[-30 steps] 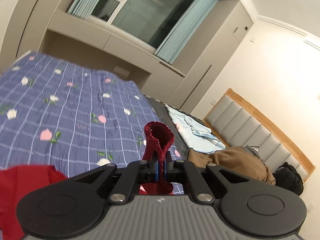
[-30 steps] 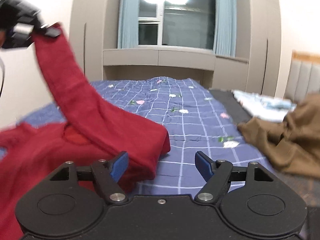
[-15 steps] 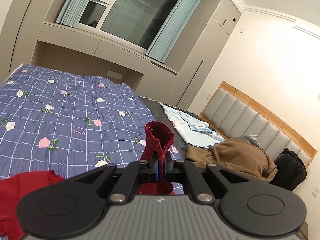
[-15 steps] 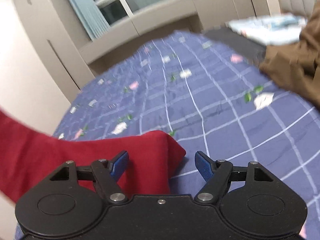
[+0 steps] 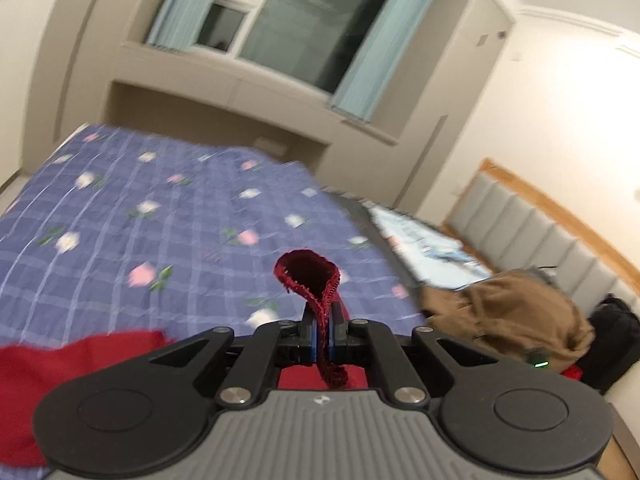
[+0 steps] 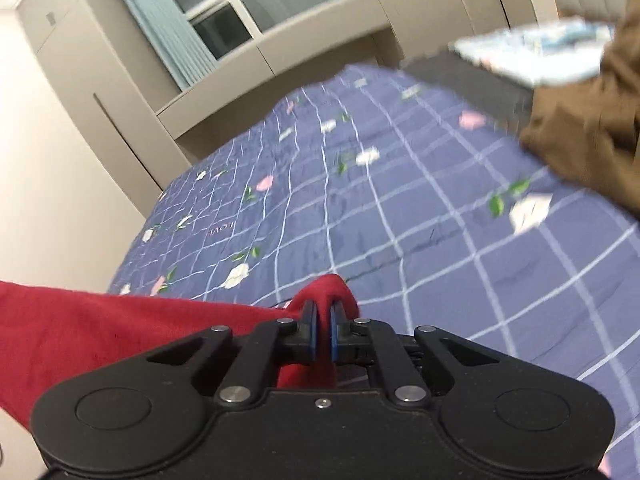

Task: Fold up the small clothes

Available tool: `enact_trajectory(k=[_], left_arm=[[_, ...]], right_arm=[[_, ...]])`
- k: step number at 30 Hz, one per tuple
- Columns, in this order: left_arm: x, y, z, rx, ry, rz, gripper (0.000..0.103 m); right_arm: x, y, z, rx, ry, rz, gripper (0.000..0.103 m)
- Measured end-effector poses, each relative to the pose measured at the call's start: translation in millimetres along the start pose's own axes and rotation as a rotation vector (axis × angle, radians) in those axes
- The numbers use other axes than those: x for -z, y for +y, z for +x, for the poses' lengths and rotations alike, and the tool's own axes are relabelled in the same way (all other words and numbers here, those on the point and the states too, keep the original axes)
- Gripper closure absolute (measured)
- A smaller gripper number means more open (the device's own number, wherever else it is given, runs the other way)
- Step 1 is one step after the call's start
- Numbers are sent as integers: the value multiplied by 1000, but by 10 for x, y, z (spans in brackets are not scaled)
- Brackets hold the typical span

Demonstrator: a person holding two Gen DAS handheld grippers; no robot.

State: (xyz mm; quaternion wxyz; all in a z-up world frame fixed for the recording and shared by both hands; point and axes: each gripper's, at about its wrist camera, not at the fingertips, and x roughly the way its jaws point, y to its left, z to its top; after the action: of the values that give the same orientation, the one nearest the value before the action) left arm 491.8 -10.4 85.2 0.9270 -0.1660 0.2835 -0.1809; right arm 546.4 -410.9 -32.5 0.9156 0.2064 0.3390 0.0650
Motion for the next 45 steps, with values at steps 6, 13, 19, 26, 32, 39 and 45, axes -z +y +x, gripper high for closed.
enact_trajectory(k=[6,13,19,26,32,39,45], left_arm=[[500,585,236,-108,70,-57,99],[671,925,96,-147,-2,-19,99],[621,1033,-12,-229,-49,38,99],[712,1314,-44,-289,-14,-7,99],[718,1356,-48,-274,-22,-17,99],[661,1358,-71,-263,-42,-13,99],[696,1464,27,-325,23,5,98]], right_arm=[[173,153,54,69,-19,-139,97],[341,648,-9,108,-90,-379,96],[525,996,160,124,-70,-465,76],[642,1164,223,100,-57,-486,55],[526,973,386,183,1,-388,51],[407,646,671,156,107,-244,99],[359,554,587,176,70,-254,99]])
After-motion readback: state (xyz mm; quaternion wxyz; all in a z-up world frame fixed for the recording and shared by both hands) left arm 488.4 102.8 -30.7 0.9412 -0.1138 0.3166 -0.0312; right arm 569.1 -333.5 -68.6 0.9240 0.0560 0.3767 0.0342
